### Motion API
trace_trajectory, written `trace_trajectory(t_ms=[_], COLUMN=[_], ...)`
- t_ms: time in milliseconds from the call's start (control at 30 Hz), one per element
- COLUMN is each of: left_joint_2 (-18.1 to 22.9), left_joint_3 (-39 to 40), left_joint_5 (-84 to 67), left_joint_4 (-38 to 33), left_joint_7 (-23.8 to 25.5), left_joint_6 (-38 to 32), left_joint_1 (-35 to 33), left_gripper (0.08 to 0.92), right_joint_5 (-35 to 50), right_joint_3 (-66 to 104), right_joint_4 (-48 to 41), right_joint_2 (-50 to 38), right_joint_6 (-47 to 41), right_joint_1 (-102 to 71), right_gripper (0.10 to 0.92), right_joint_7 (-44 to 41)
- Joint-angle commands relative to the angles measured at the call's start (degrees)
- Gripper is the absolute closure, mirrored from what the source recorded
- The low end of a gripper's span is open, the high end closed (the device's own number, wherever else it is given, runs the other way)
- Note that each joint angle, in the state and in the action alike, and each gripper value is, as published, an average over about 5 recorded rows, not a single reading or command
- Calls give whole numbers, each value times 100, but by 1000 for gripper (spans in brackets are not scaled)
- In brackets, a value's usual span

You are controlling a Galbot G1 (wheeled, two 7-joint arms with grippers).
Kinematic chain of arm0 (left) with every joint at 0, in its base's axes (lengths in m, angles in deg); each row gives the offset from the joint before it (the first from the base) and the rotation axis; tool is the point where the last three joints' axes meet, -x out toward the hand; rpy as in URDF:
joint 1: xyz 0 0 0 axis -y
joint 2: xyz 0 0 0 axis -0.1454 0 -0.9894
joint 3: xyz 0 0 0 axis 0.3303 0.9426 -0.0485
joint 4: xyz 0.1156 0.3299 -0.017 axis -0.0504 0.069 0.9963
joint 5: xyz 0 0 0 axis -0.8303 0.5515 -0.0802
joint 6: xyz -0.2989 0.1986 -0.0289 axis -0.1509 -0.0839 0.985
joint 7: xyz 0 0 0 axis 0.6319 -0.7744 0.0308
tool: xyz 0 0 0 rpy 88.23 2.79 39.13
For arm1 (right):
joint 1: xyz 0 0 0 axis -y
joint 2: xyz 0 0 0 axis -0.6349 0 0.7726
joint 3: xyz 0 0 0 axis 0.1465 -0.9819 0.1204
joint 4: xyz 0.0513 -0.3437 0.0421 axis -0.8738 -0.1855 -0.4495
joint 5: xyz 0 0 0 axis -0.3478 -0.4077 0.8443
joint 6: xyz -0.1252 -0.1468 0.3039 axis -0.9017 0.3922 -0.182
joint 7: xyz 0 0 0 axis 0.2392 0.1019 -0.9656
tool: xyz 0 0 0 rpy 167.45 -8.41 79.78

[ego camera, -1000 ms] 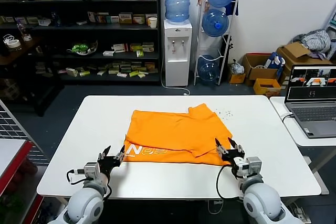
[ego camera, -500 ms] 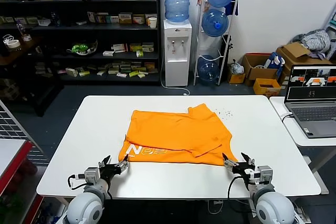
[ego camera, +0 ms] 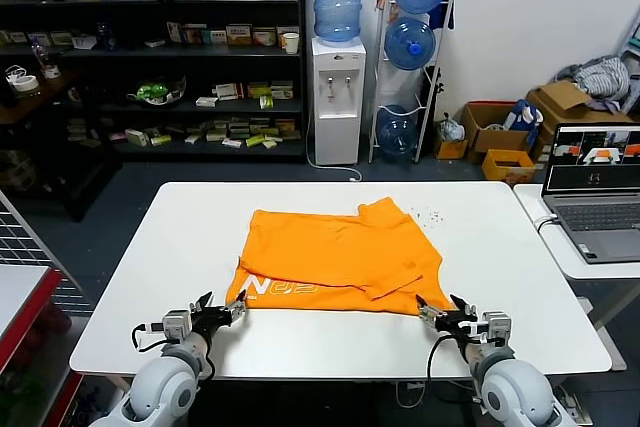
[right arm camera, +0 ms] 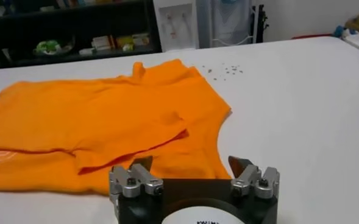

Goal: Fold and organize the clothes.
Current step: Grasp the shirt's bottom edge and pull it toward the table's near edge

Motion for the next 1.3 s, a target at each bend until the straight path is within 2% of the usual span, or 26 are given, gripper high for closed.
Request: trace_trajectory(t_ms=[33,633,733,867,1033,1300], left_joint_2=[-15,55,52,49,-49,-426], left_joint_3=[27,75,68,55,-33,-206], left_joint_5=[-53,-19,-19,-23,-83,-425], left_joint_4=[-73,16,-3,-78,-355,-1010], left_joint_7=[-13,-31,-43,-87,-165,-382], left_joint_6=[73,65,60,50,36,37], left_joint_1=[-10,-11,-17,-39,-135,-595], left_gripper=[233,750,836,907,909,909], right_joint_5=[77,200,206,230,397,578], right_joint_3=[-37,39,64,150,395,918], right_joint_4=[-32,108,166,317,710,1432], right_joint_2=[2,-52,-60,-103,-277,-598], right_joint_6=[-105,-154,-115,-20,47,26], right_joint_1=[54,-120,-165,-264,-570,-1532], right_gripper=[328,836,894,901,901,901], right_joint_7=[-1,75,81,95,140,222])
